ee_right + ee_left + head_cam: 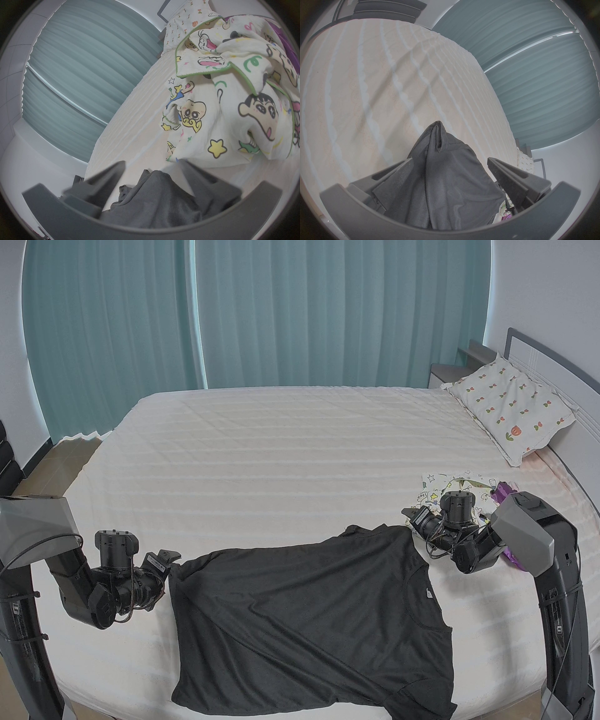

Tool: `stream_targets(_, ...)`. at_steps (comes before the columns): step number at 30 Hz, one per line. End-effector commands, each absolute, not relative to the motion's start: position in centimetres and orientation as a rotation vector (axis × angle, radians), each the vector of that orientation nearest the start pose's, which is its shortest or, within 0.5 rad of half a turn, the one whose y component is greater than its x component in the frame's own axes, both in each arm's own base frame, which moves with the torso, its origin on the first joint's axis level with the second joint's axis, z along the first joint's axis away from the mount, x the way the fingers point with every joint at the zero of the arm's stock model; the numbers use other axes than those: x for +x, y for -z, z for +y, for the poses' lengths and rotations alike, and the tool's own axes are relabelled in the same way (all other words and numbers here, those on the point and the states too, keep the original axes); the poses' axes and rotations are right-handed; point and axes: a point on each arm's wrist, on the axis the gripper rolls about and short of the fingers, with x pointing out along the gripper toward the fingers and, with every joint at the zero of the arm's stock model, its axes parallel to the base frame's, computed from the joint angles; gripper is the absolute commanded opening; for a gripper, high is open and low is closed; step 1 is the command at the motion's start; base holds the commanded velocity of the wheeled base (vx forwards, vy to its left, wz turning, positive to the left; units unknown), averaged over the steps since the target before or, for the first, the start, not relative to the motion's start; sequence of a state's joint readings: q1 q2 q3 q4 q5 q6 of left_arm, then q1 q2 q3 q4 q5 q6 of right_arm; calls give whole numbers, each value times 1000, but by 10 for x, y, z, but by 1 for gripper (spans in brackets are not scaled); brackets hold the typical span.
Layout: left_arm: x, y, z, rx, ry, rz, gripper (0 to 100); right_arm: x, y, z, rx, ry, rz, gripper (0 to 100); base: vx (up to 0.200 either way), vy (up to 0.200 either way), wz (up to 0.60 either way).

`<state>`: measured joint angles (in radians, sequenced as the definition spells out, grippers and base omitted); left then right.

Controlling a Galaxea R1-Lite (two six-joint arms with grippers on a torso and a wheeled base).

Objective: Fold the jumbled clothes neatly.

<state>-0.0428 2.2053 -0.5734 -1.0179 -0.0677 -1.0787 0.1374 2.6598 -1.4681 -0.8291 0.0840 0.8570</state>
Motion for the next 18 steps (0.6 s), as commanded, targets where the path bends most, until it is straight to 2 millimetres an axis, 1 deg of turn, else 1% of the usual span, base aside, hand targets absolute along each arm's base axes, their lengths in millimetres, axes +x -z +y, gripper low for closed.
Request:
stream_targets(1,325,0,-15,-1048,-242,623,100,483,6,65,838,-57,407,100,0,0,0)
stream_targets(2,325,1,-16,-1048,-239,624,100,477,-9,64,840,-60,400,100,0,0,0)
stream_targets(5,323,1,-16,-1048,-241,631,100,465,-28,67,837,-67,403,100,0,0,0)
stream_targets(8,322,1,-16,-1048,-237,637,100,456,-36,72,830,-74,422,100,0,0,0)
stream_targets(9,322,1,-16,-1047,-235,636,100,450,-40,77,825,-81,437,100,0,0,0)
stream_targets(11,325,0,-16,-1049,-227,626,100,440,-47,78,820,-75,463,100,0,0,0)
stream_targets(13,326,-1,-16,-1051,-223,619,100,434,-50,75,823,-70,470,100,0,0,0)
stream_targets(14,327,-1,-16,-1048,-225,614,100,425,-49,72,829,-60,489,100,0,0,0)
stream_targets(16,329,-2,-16,-1042,-228,604,100,415,-44,70,832,-42,520,100,0,0,0)
stream_targets(17,335,-6,-16,-1040,-224,580,100,402,-41,68,839,-25,549,100,0,0,0)
stream_targets(18,338,-7,-16,-1040,-223,573,100,398,-41,67,841,-20,554,100,0,0,0)
